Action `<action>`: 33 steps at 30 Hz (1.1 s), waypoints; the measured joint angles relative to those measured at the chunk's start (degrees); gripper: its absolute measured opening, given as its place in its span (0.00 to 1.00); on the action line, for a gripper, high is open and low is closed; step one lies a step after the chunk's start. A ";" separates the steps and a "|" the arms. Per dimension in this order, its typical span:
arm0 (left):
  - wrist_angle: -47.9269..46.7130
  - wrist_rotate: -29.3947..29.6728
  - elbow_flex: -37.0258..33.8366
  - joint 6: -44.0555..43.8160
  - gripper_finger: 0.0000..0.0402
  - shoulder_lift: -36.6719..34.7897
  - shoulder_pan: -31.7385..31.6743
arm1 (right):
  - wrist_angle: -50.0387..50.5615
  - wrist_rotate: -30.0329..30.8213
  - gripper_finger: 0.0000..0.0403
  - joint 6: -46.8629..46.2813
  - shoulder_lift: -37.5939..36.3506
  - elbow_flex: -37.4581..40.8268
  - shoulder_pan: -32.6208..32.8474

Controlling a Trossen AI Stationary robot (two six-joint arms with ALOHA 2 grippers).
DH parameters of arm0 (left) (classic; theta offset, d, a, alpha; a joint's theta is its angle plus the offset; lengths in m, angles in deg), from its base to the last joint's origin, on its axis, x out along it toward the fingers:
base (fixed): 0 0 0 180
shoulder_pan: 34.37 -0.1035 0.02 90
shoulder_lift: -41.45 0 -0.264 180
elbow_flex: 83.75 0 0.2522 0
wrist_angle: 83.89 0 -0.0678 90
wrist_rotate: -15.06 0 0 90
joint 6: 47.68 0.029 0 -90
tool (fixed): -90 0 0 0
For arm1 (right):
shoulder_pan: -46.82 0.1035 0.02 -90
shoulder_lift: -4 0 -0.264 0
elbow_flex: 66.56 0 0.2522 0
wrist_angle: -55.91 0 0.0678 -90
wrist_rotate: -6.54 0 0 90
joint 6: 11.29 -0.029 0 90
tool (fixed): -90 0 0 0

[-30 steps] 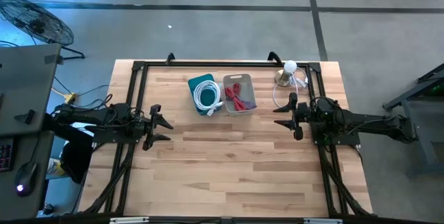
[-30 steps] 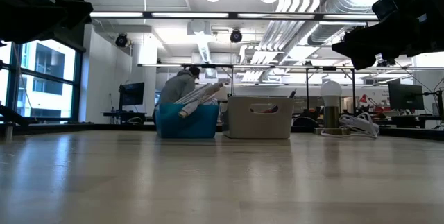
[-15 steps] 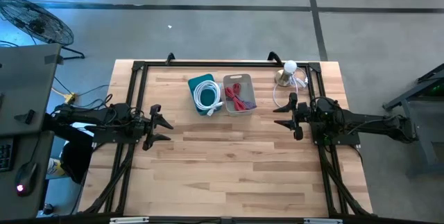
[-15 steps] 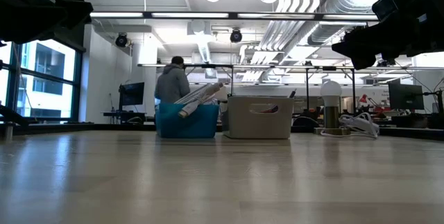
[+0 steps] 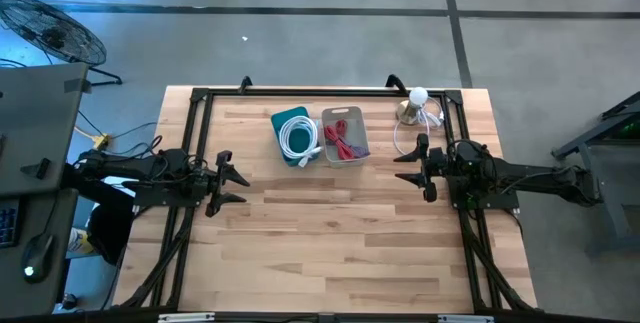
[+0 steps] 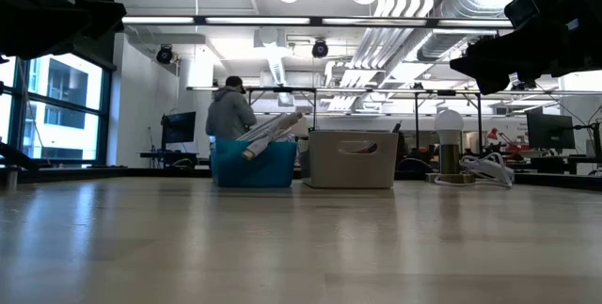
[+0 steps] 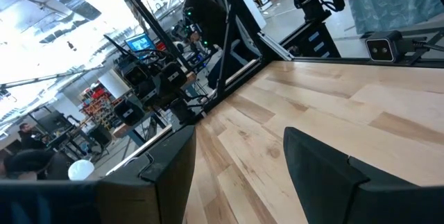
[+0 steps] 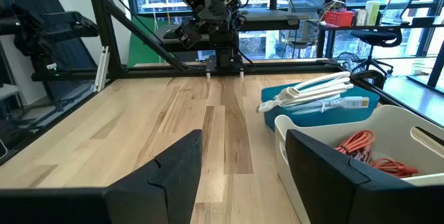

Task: Pick & Place USB Port
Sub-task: Return to Home Position

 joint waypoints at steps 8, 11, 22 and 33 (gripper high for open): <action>0.01 -0.01 0.00 0.01 0.53 0.00 -0.01 | 0.00 0.00 0.50 0.00 0.00 0.01 -0.01; 0.01 -0.01 0.00 0.01 0.53 0.00 0.00 | 0.02 0.81 0.50 0.00 0.00 0.00 0.00; 0.01 -0.01 0.00 0.01 0.53 0.00 -0.01 | 0.49 2.66 0.49 -2.34 -0.04 0.01 0.00; 0.00 -0.01 0.00 0.01 0.53 -0.01 -0.01 | -0.01 2.82 0.34 -1.67 -0.06 0.02 -0.01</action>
